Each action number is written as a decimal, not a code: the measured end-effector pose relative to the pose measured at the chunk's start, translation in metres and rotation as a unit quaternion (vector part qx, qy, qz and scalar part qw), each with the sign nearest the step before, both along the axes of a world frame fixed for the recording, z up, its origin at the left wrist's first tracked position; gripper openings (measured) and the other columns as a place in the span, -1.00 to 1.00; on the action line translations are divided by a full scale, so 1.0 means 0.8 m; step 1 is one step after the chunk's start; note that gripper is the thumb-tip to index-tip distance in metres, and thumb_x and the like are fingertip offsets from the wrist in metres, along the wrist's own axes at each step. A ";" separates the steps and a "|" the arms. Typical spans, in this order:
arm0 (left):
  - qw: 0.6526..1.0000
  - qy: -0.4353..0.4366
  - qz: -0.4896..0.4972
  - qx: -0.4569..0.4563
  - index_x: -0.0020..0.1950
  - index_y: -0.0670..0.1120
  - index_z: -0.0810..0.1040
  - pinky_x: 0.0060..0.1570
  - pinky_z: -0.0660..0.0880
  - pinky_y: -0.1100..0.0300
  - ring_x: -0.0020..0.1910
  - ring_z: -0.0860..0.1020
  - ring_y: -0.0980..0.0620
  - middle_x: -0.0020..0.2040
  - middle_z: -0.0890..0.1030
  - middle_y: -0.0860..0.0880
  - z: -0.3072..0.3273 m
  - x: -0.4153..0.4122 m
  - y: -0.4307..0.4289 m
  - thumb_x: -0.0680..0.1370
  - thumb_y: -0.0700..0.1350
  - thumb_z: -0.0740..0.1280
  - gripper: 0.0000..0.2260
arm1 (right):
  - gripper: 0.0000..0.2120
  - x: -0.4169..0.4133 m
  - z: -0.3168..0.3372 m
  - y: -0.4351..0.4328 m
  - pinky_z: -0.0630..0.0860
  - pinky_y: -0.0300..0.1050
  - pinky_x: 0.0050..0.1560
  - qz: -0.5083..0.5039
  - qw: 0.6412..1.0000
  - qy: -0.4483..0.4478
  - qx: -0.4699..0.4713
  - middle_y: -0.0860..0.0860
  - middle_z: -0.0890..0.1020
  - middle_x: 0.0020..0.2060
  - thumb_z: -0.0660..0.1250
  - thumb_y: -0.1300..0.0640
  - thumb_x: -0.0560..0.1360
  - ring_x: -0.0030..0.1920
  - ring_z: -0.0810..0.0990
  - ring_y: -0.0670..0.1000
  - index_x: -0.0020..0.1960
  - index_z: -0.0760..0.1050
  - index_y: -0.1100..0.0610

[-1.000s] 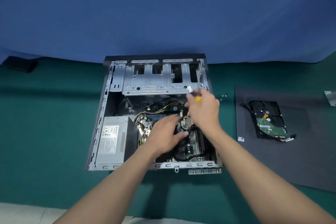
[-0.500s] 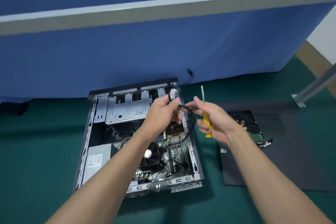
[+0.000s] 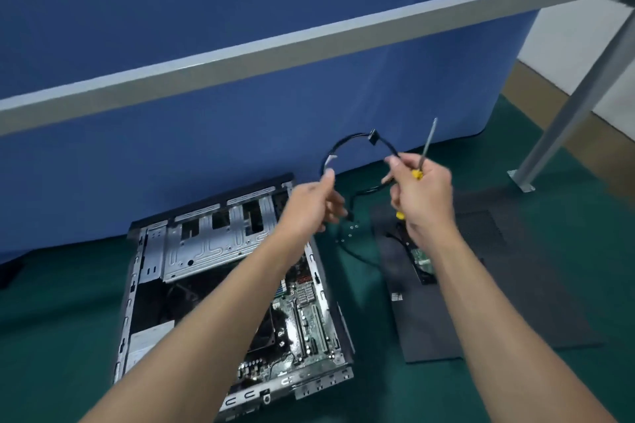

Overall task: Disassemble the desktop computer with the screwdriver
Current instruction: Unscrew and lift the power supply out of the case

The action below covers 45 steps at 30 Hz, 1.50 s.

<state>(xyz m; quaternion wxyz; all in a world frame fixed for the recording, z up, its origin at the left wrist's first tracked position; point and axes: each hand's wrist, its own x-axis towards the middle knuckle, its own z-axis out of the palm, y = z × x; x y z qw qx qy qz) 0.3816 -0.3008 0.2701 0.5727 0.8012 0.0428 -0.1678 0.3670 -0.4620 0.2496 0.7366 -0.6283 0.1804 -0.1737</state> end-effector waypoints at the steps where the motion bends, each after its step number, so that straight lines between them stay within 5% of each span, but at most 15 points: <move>1: 0.997 -0.026 -0.038 0.055 -0.24 -0.08 0.57 -0.21 0.45 0.15 -0.31 0.60 0.09 -0.28 0.67 -0.02 -0.012 -0.005 -0.009 0.61 0.20 0.13 -0.55 | -0.90 0.003 -0.001 -0.018 0.24 -0.26 -0.58 -0.011 1.000 0.009 -0.018 -0.03 0.59 -0.45 0.34 0.15 0.53 -0.57 0.39 -0.07 -0.16 0.56 0.05; 3: 0.951 -0.110 -0.135 0.257 -0.09 -0.09 0.57 0.00 0.47 0.07 -0.01 0.59 -0.07 -0.08 0.65 -0.08 -0.047 -0.015 -0.022 0.61 0.22 0.12 -0.57 | -0.90 0.002 -0.015 -0.054 0.30 -0.23 -0.55 -0.031 0.996 0.046 -0.072 -0.04 0.60 -0.44 0.33 0.12 0.54 -0.54 0.46 -0.06 -0.15 0.55 0.02; 5: 0.857 -0.158 -0.225 0.436 0.19 -0.11 0.50 0.27 0.33 0.00 0.29 0.41 -0.15 0.26 0.52 -0.16 -0.085 -0.030 -0.024 0.62 0.21 0.07 -0.55 | -0.90 -0.003 -0.042 -0.085 0.37 -0.18 -0.47 -0.047 0.984 0.096 -0.145 -0.06 0.61 -0.42 0.31 0.09 0.55 -0.52 0.53 -0.07 -0.13 0.55 0.01; 8: 0.783 -0.143 -0.320 0.514 0.50 -0.13 0.20 0.49 -0.14 -0.01 0.55 -0.03 -0.11 0.57 0.05 -0.18 -0.137 -0.057 -0.011 0.64 0.22 -0.05 -0.43 | -0.89 -0.019 -0.090 -0.114 0.43 -0.33 -0.40 -0.053 0.958 0.157 -0.234 -0.10 0.62 -0.40 0.27 0.09 0.57 -0.50 0.59 -0.14 -0.08 0.56 0.04; 11: 0.733 -0.194 -0.338 0.557 0.52 -0.13 0.20 0.48 -0.29 -0.01 0.56 -0.09 -0.08 0.58 0.02 -0.14 -0.163 -0.070 -0.001 0.64 0.22 -0.10 -0.41 | -0.90 -0.032 -0.141 -0.120 0.36 -0.45 -0.50 -0.044 0.955 0.196 -0.220 -0.08 0.62 -0.35 0.26 0.14 0.59 -0.51 0.58 -0.18 -0.04 0.55 0.10; 14: 0.737 -0.225 -0.320 0.551 0.45 -0.10 0.32 0.46 -0.30 0.01 0.55 -0.01 -0.07 0.56 0.13 -0.13 -0.169 -0.067 0.001 0.64 0.20 -0.05 -0.46 | -0.87 -0.041 -0.182 -0.113 0.50 -0.32 -0.36 -0.013 0.944 0.250 -0.214 -0.03 0.64 -0.30 0.26 0.15 0.59 -0.40 0.62 -0.15 -0.01 0.56 0.17; 17: 0.736 -0.235 -0.317 0.550 0.41 -0.09 0.39 0.44 -0.32 0.04 0.54 0.03 -0.07 0.55 0.18 -0.12 -0.171 -0.067 0.002 0.63 0.20 -0.02 -0.48 | -0.83 -0.046 -0.203 -0.105 0.56 0.05 0.06 0.055 0.908 0.336 -0.242 0.16 0.67 -0.08 0.28 0.15 0.57 -0.03 0.64 0.16 0.06 0.59 0.19; 21: 0.750 -0.258 -0.311 0.523 0.38 -0.10 0.43 0.43 -0.35 0.08 0.54 0.06 -0.06 0.54 0.21 -0.12 -0.171 -0.072 0.005 0.63 0.19 0.01 -0.50 | -0.83 -0.054 -0.196 -0.087 0.49 -0.04 0.07 0.163 0.817 0.387 -0.395 0.19 0.56 0.07 0.27 0.24 0.48 0.10 0.55 0.23 0.01 0.61 0.23; 24: 0.771 -0.266 -0.302 0.494 0.43 -0.10 0.37 0.47 -0.29 0.09 0.55 0.00 -0.03 0.56 0.14 -0.09 -0.172 -0.080 0.012 0.64 0.19 -0.05 -0.48 | -0.64 -0.064 -0.185 -0.069 0.44 0.01 0.23 0.203 0.790 0.396 -0.422 0.15 0.42 0.25 0.25 0.28 0.44 0.23 0.47 0.23 0.23 0.53 0.19; 35: 0.816 -0.267 -0.296 0.419 0.58 0.00 -0.12 0.45 -0.27 0.19 0.54 -0.21 0.13 0.57 -0.19 0.09 -0.158 -0.152 0.106 0.64 0.21 -0.08 -0.42 | -0.78 -0.128 -0.096 0.078 0.39 -0.03 0.10 0.164 0.853 0.241 -0.433 0.16 0.44 0.01 0.18 0.28 0.56 0.13 0.45 0.22 0.19 0.47 0.22; 38: 0.796 -0.281 -0.266 0.466 0.58 -0.06 0.00 0.44 -0.25 0.15 0.56 -0.08 0.03 0.59 -0.07 -0.01 -0.155 -0.184 0.176 0.64 0.12 0.04 -0.44 | -0.72 -0.159 -0.076 0.146 0.35 -0.04 0.01 0.165 0.858 0.182 -0.451 0.11 0.46 0.04 0.16 0.21 0.62 0.15 0.45 0.18 0.31 0.41 0.16; 42: 0.816 -0.264 -0.165 0.487 0.52 -0.09 0.23 0.49 -0.13 0.10 0.53 0.12 -0.03 0.56 0.16 -0.07 -0.148 -0.237 0.278 0.65 0.11 0.03 -0.51 | -0.65 -0.214 -0.069 0.241 0.45 0.06 0.15 0.173 0.874 0.143 -0.431 0.12 0.56 0.17 0.15 0.11 0.64 0.18 0.50 0.19 0.42 0.36 0.03; 45: 0.826 -0.240 -0.116 0.497 0.48 -0.09 0.26 0.48 -0.03 0.06 0.53 0.10 -0.04 0.56 0.15 -0.08 -0.151 -0.276 0.346 0.66 0.07 0.02 -0.56 | -0.67 -0.252 -0.079 0.300 0.49 0.02 0.08 0.205 0.885 0.161 -0.386 0.10 0.59 0.13 0.14 0.08 0.64 0.12 0.54 0.17 0.39 0.39 -0.03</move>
